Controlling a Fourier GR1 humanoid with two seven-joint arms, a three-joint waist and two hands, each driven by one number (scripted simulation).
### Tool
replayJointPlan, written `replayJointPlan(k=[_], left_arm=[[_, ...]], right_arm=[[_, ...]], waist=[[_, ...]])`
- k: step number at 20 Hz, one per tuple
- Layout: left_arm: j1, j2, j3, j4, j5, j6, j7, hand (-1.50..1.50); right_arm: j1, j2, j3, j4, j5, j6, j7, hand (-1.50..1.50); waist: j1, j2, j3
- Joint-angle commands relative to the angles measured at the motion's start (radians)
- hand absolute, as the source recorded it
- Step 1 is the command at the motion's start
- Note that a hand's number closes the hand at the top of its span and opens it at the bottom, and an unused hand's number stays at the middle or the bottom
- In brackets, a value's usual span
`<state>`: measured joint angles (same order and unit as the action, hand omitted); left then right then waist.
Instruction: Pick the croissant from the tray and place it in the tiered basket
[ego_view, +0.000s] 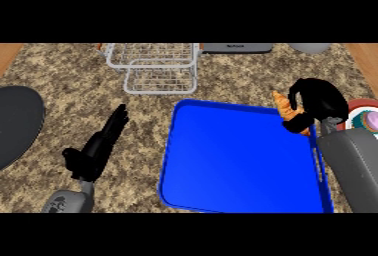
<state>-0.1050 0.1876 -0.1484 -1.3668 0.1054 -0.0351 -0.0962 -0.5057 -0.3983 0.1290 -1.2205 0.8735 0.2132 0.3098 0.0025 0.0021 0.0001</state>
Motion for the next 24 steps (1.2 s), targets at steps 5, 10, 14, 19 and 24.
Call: replayJointPlan(k=[5, 10, 14, 19, 24], left_arm=[[0.022, -0.037, -0.016, 0.027, -0.026, 0.023, -0.032, 0.00], [-0.080, -0.031, 0.017, 0.040, -0.019, 0.016, 0.033, 0.00], [0.011, 0.010, 0.028, 0.008, 0.005, -0.050, -0.018, 0.00], [0.028, -0.040, -0.017, 0.002, -0.050, -0.008, -0.033, 0.00], [-0.029, -0.049, -0.005, 0.015, -0.056, -0.001, -0.007, 0.00]], right_arm=[[-0.095, 0.086, -0.208, -0.152, -0.281, 0.006, -0.064, 1.50], [-0.257, 0.100, -0.208, -0.192, -0.297, 0.054, 0.018, 1.50], [-0.432, 0.159, -0.189, -0.192, -0.297, 0.102, 0.216, 1.50], [-0.624, 0.246, -0.188, -0.072, -0.273, 0.032, 0.319, 1.50], [-0.801, 0.311, -0.207, 0.184, -0.243, -0.067, 0.317, 1.50]], waist=[[-0.016, -0.007, 0.000], [-0.003, -0.002, -0.001], [0.010, -0.004, -0.001], [0.016, -0.001, -0.001], [0.026, 0.004, -0.001]])
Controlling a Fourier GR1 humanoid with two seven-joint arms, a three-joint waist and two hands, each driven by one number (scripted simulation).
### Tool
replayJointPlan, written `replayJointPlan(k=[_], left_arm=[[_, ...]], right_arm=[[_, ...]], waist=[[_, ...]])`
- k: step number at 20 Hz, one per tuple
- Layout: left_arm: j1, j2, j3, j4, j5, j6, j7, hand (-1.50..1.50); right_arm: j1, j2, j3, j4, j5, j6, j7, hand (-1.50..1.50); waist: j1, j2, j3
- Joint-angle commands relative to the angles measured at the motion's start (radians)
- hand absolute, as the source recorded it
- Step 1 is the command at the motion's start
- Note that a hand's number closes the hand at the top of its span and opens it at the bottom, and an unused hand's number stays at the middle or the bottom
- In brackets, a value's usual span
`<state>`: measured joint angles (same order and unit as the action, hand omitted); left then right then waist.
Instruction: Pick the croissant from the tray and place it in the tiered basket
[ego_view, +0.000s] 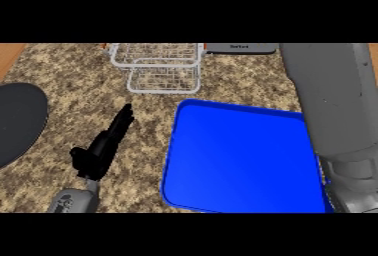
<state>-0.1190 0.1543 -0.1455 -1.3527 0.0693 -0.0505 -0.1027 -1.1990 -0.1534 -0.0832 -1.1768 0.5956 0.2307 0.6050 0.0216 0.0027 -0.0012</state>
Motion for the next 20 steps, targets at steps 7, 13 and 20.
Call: replayJointPlan(k=[7, 13, 20], left_arm=[[-0.011, -0.010, -0.008, -0.005, -0.005, -0.022, 0.009, 0.00], [-0.028, 0.019, 0.031, -0.007, 0.021, -0.055, 0.009, 0.00], [-0.045, -0.031, -0.001, 0.040, -0.021, -0.023, -0.017, 0.00]], right_arm=[[-0.332, 0.091, -0.055, 0.490, 0.031, -0.149, -0.048, 1.50], [-0.382, 0.151, -0.051, 0.665, 0.034, -0.240, -0.111, 1.50], [-0.458, 0.153, -0.090, 0.832, 0.010, -0.293, -0.189, 1.50]], waist=[[0.031, 0.012, -0.001], [0.038, 0.015, -0.001], [0.058, 0.026, -0.002]])
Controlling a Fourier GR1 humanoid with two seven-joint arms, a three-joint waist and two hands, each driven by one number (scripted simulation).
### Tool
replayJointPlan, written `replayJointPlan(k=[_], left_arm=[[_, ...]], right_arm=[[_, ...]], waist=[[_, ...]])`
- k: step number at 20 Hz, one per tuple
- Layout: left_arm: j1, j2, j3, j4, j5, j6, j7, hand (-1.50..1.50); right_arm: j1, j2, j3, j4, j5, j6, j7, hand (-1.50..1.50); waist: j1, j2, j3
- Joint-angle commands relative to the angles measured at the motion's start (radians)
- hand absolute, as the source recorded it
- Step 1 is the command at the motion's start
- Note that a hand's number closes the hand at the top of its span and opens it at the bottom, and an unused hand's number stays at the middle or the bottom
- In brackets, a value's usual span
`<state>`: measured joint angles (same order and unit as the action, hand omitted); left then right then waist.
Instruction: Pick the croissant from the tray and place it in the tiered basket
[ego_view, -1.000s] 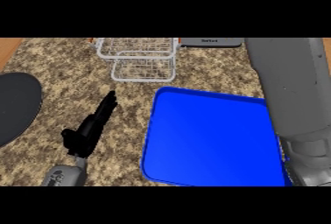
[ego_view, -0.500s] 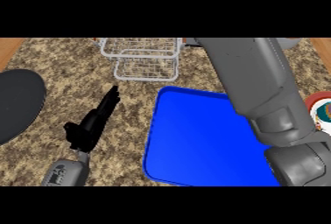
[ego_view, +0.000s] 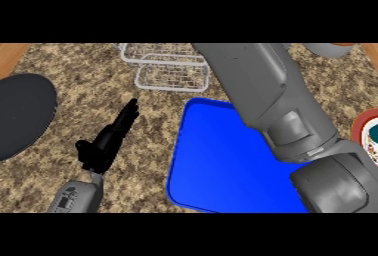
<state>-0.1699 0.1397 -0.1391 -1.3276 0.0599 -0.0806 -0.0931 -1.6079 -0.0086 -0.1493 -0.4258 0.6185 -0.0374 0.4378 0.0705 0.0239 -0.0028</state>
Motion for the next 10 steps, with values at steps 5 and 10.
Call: replayJointPlan(k=[5, 10], left_arm=[[0.001, -0.013, -0.015, -0.006, -0.013, -0.003, 0.003, 0.00], [-0.024, -0.012, -0.004, 0.023, -0.014, -0.006, 0.001, 0.00]], right_arm=[[-0.023, 0.008, -0.040, 0.149, -0.113, -0.062, -0.100, 1.50], [-0.069, 0.009, -0.120, 0.217, -0.239, -0.062, -0.018, 1.50]], waist=[[0.020, 0.004, 0.000], [0.036, 0.005, -0.001]])
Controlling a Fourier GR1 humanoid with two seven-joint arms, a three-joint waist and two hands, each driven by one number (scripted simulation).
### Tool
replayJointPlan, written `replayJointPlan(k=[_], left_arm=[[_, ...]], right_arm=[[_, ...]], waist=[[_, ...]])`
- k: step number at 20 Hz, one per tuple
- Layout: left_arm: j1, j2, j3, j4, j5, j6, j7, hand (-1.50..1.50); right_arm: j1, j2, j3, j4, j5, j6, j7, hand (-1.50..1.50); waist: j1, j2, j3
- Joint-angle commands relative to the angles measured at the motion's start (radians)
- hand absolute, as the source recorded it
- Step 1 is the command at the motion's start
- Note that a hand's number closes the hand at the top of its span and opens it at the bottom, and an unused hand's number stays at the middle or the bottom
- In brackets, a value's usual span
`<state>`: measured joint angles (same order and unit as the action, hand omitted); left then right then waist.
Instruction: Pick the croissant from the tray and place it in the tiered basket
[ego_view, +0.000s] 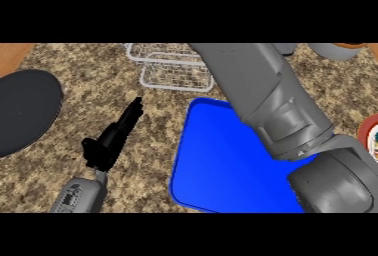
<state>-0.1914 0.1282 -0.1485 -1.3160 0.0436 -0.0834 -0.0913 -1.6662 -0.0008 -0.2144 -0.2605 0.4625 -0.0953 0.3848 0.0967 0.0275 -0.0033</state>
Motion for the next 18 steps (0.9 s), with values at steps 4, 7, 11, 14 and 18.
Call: replayJointPlan(k=[4, 7, 11, 14, 18], left_arm=[[-0.006, -0.008, -0.013, -0.014, -0.006, -0.006, 0.010, 0.00], [-0.004, 0.003, 0.014, 0.009, 0.009, -0.013, 0.008, 0.00], [0.022, 0.017, 0.021, -0.001, 0.008, -0.022, -0.013, 0.00], [0.015, 0.019, 0.033, 0.008, -0.001, -0.003, -0.014, 0.00], [0.028, 0.008, 0.044, 0.008, 0.012, 0.004, -0.015, 0.00]], right_arm=[[-0.049, 0.001, -0.123, 0.120, -0.182, -0.013, 0.146, -1.50], [-0.019, 0.001, -0.159, 0.095, -0.214, -0.028, 0.090, -1.50], [-0.049, 0.001, -0.162, 0.061, -0.210, -0.143, 0.079, -1.50], [-0.027, -0.024, -0.116, 0.046, -0.148, -0.278, 0.045, -1.50], [-0.021, -0.080, -0.081, 0.028, -0.087, -0.466, 0.058, -1.50]], waist=[[0.025, -0.002, -0.001], [-0.014, -0.004, 0.001], [-0.026, -0.006, 0.001], [-0.044, -0.009, 0.001], [-0.064, -0.016, 0.001]])
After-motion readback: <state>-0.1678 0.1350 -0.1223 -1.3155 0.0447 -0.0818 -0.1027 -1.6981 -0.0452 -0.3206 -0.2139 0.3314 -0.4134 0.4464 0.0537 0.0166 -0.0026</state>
